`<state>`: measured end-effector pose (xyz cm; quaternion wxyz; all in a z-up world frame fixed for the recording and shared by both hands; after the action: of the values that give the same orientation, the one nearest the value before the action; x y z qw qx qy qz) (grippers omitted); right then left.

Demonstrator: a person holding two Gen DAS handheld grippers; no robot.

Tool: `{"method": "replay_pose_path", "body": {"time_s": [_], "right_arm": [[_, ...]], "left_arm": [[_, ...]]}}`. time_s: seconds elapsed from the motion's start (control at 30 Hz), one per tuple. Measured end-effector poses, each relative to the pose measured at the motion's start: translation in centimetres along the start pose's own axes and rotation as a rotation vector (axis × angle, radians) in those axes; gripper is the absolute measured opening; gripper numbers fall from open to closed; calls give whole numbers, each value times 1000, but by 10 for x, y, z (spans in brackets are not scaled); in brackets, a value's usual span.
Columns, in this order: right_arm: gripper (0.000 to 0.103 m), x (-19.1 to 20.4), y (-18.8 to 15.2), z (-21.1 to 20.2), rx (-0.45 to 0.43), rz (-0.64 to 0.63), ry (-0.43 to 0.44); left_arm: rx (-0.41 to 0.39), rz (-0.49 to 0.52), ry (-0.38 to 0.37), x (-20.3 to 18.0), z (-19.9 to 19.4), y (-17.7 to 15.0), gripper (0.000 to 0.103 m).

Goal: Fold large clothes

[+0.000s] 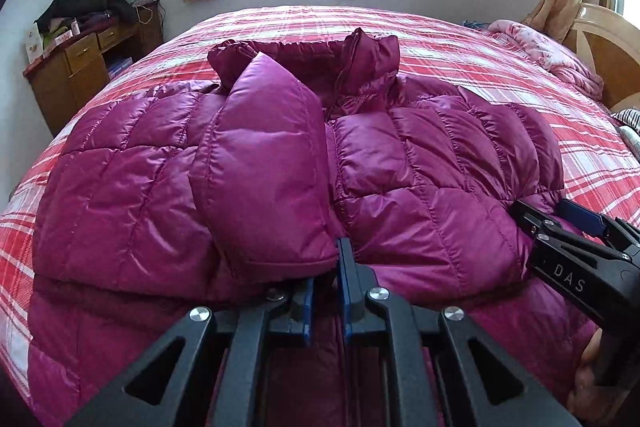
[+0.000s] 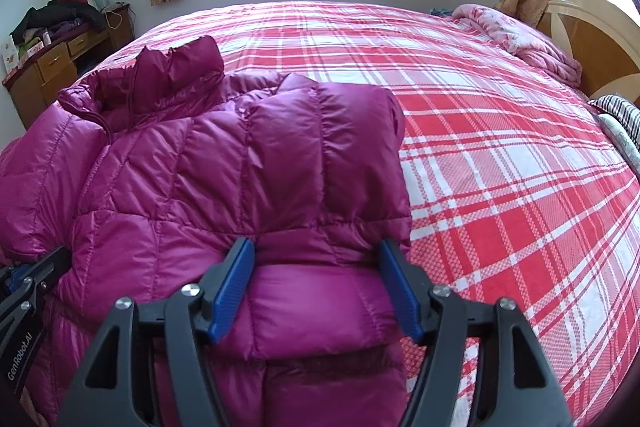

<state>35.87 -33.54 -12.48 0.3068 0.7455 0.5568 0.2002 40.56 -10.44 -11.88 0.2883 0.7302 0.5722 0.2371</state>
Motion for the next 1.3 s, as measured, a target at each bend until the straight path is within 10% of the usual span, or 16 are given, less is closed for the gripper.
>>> {"method": "replay_pose_path", "body": {"time_s": [0.2,0.3,0.5,0.7,0.8,1.07,1.3], "right_arm": [[72,-1,0,0,3,5,-12],[79,-5,0,1,11,21,-14],[83,-11,0,2,19,49,1],[83,-11,0,1,14,50,3],[83,-13,0,-1,5,61,13],[83,-5,-1,-63,-246,60,61],[95,71,22,-37,-20,12,355]], "left_arm": [[15,227,73,-25,-14,-7,12],[-14,235,-32,-13,-48,-17,13],[-103,39,-72,60,-97,-29,32],[-95,-408,294,169,-65,-13,56],[-7,-537,313,196,-31,-17,56],[-3,-503,333,183,-22,-31,61],[-37,-545,293,191,-22,-35,61]]}}
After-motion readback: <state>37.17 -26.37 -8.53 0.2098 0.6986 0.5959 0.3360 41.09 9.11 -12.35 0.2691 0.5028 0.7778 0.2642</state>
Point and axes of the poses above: each gripper's, at about its wrist camera, not at the fingertips, and z roughly the way its jaws point, x to its left, y to its top, the point moved 1 cm from there along z, roughly the way its jaws point, and after that the axes turned 2 degrees about y, right-handed, at the moved point
